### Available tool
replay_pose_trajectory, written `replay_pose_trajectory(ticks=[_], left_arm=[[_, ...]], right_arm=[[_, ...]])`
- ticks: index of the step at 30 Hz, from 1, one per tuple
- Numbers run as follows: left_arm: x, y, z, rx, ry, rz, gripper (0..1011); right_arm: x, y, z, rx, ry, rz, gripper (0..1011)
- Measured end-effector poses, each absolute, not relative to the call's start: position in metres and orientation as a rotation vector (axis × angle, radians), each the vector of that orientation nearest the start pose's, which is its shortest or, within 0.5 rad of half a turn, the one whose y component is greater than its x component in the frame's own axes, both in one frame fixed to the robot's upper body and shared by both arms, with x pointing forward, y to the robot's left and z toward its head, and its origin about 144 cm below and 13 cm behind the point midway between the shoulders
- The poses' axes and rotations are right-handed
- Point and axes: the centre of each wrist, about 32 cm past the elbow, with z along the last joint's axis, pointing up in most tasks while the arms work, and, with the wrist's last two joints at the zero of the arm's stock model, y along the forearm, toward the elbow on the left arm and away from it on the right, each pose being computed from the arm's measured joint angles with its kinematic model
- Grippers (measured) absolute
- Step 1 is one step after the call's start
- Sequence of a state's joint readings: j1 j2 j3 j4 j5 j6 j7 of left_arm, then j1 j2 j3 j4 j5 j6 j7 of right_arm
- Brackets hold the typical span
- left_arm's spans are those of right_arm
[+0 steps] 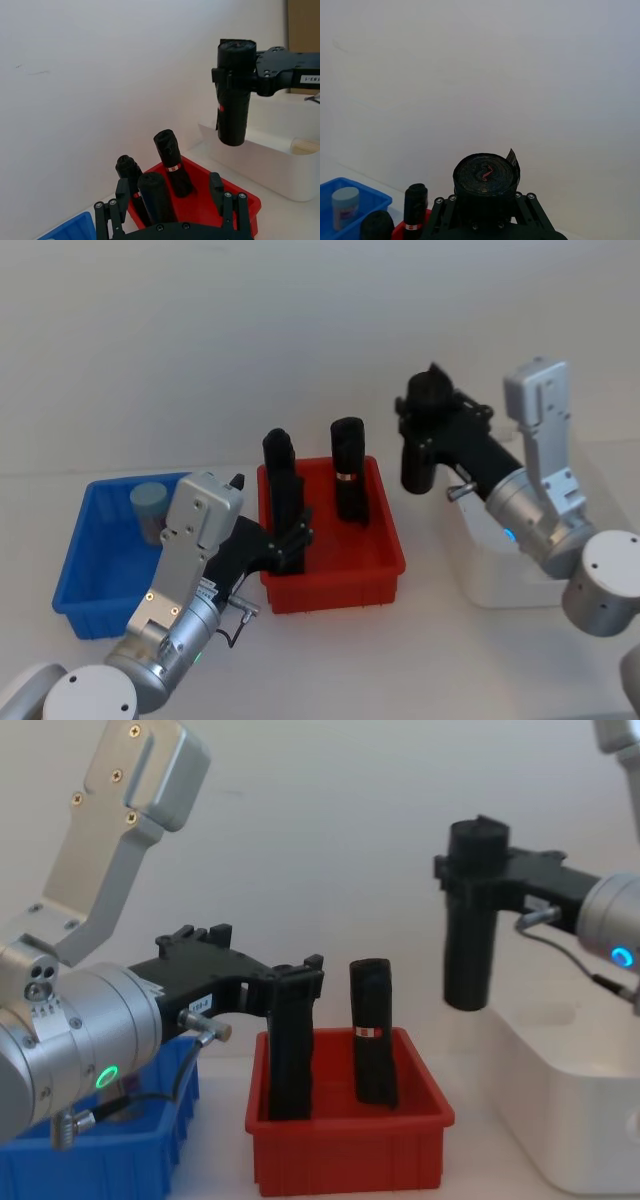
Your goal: Pick the cotton swabs from the blue box and place them into the white box.
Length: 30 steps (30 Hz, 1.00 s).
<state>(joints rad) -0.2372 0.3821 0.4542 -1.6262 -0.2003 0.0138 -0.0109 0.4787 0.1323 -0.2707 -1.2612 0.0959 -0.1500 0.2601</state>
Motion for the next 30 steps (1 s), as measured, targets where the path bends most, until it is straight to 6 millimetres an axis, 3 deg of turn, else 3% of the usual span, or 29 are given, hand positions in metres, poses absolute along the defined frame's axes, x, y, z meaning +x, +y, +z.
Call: replay_pose_trajectory(ticks=[10,22,30], left_arm=[[0.492,0.198,1.204,0.061,-0.268,1.124,1004],[0.492,0.198,1.204,0.061,-0.268,1.124,1004],[0.492,0.198,1.204,0.061,-0.268,1.124,1004]], right_arm=[[0.559,-0.222,1.236,0.073,-0.336,-1.221,441],[0.542,-0.244,1.236,0.04,-0.306,-1.314,441],[0.537,-0.251,1.232,0.031,-0.282,-1.333,657]])
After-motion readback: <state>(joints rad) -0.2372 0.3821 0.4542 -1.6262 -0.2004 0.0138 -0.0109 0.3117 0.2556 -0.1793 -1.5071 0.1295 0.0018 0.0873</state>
